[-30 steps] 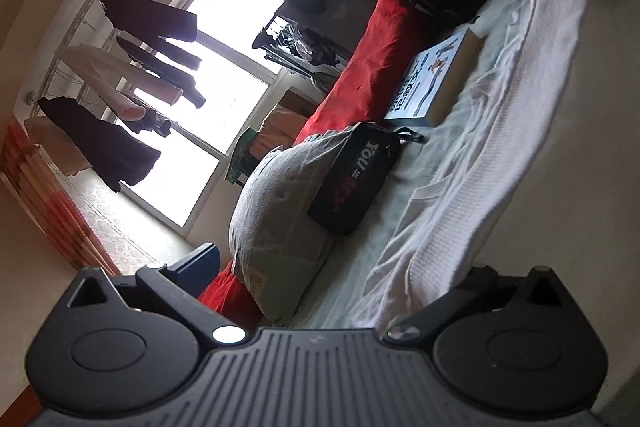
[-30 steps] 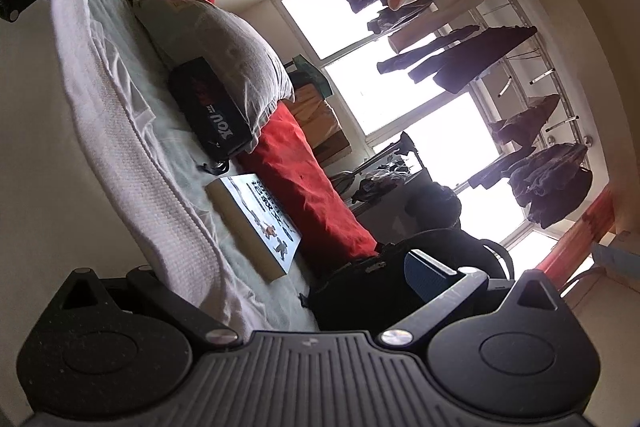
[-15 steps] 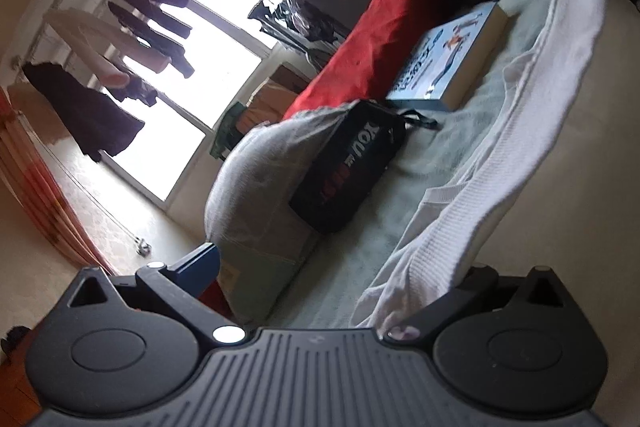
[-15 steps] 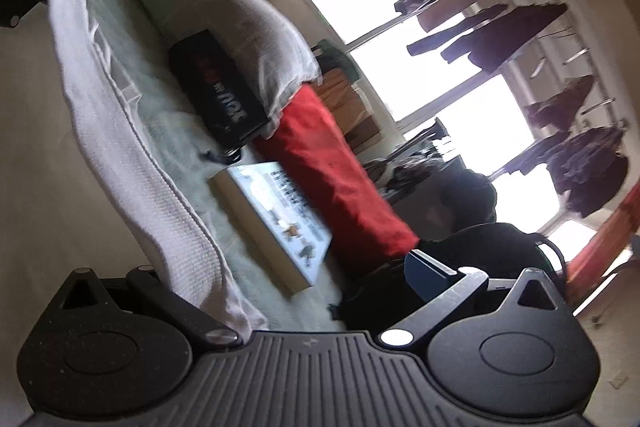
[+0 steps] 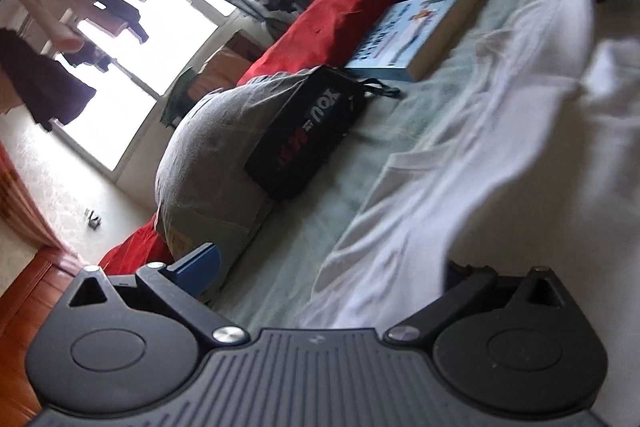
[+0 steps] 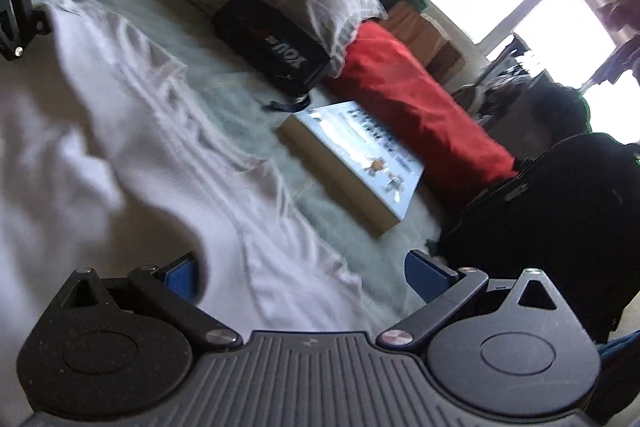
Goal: Fold clothes
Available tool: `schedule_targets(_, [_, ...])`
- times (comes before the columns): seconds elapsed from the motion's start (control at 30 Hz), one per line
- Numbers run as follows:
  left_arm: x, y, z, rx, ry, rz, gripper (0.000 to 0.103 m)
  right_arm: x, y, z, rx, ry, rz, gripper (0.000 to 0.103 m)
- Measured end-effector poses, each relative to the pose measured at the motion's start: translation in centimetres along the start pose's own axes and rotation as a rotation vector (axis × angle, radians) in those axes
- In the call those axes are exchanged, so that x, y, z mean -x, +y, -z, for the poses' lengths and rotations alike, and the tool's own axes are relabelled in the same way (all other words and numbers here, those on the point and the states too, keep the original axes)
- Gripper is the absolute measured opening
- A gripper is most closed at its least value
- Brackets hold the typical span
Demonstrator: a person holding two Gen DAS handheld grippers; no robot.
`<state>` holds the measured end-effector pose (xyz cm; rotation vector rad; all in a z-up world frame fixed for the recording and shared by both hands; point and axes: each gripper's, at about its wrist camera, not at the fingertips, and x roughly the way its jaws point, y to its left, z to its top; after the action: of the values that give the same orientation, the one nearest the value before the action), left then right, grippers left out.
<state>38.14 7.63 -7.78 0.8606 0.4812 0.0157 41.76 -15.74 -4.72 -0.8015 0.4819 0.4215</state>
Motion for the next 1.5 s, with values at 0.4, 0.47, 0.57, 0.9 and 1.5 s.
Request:
schedule_targets(0.4, [7.5, 1.2, 1.2, 0.298, -0.039, 0.605, 0.102, 6.0, 0.2, 1.4, -0.255, -0.12, -0.553, 0.103])
schedule_targets(0.47, [6.6, 0.4, 0.9, 0.316, -0.034, 0.663, 0.102, 5.1, 1.3, 0.8, -0.252, -0.113, -0.592, 0.103])
schedule_targets(0.57, [4.3, -0.2, 0.8, 0.361, 0.0, 0.717, 0.102, 2.9, 2.3, 0.2, -0.266, -0.076, -0.644, 0.103])
schedule_targets(0.9, [-2.5, 4.1, 0.3, 0.597, 0.063, 0.767, 0.102, -2.6, -2.0, 0.2, -0.465, -0.017, -0.627, 0.103])
schedule_targets(1.5, [-2.5, 6.0, -1.4, 0.541, -0.026, 0.545, 0.102, -0.7, -5.7, 0.2, -0.498, -0.149, -0.537, 0.103])
